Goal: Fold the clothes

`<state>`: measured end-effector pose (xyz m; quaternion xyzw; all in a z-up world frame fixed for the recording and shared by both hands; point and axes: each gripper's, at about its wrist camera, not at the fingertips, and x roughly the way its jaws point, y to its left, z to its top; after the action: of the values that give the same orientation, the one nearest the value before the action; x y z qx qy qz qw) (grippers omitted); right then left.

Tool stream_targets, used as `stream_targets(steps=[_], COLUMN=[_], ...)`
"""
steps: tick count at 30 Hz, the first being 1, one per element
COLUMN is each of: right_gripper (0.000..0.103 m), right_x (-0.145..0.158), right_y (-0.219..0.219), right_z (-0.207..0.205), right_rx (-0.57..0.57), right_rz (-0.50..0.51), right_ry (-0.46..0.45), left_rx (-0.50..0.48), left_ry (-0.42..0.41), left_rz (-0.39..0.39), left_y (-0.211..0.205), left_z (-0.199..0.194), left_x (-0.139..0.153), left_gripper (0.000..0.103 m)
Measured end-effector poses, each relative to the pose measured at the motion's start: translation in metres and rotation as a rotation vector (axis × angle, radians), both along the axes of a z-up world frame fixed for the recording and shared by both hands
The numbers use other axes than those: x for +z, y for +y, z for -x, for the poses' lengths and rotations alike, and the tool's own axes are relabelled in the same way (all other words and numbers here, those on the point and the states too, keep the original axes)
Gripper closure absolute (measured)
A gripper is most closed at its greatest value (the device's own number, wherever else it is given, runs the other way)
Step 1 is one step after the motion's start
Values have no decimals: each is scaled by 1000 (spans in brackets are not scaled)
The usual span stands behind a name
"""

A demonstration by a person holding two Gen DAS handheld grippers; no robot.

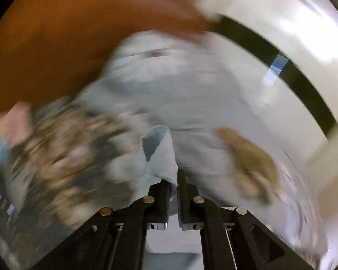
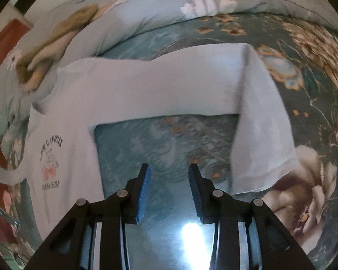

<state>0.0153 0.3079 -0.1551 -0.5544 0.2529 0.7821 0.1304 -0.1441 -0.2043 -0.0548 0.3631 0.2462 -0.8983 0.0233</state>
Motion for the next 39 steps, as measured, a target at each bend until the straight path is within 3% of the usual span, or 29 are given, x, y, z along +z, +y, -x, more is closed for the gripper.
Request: stream_targets(steps=[6, 14, 17, 21, 23, 25, 27, 31, 35, 39], right_gripper=[67, 67, 67, 67, 67, 67, 67, 67, 67, 67], right_x=[-1, 3, 2, 3, 3, 4, 6, 16, 18, 24], right_y=[40, 77, 82, 86, 87, 87, 88, 90, 86, 84], right_z=[-17, -37, -38, -42, -41, -41, -41, -40, -39, -56], right_rx=[-58, -84, -74, -70, -67, -55, -35, 20, 99, 112], right_rz=[51, 85, 87, 97, 97, 93, 80, 17, -53, -119], right_ry=[23, 38, 38, 42, 44, 42, 44, 46, 20, 3], left_rx=[-365, -609, -689, -753, -786, -835, -851, -781, -614, -422], left_ry=[69, -96, -133, -214, -254, -295, -299, -289, -280, -304], left_rz=[94, 161, 202, 253, 245, 202, 178, 86, 6, -11], left_y=[157, 317, 364, 397, 403, 406, 400, 357, 286, 203], left_z=[57, 61, 46, 41, 41, 38, 33, 25, 10, -15], left_x=[33, -50, -68, -91, -99, -103, -101, -84, -72, -70], left_gripper=[97, 97, 97, 94, 82, 56, 56, 50, 44, 43])
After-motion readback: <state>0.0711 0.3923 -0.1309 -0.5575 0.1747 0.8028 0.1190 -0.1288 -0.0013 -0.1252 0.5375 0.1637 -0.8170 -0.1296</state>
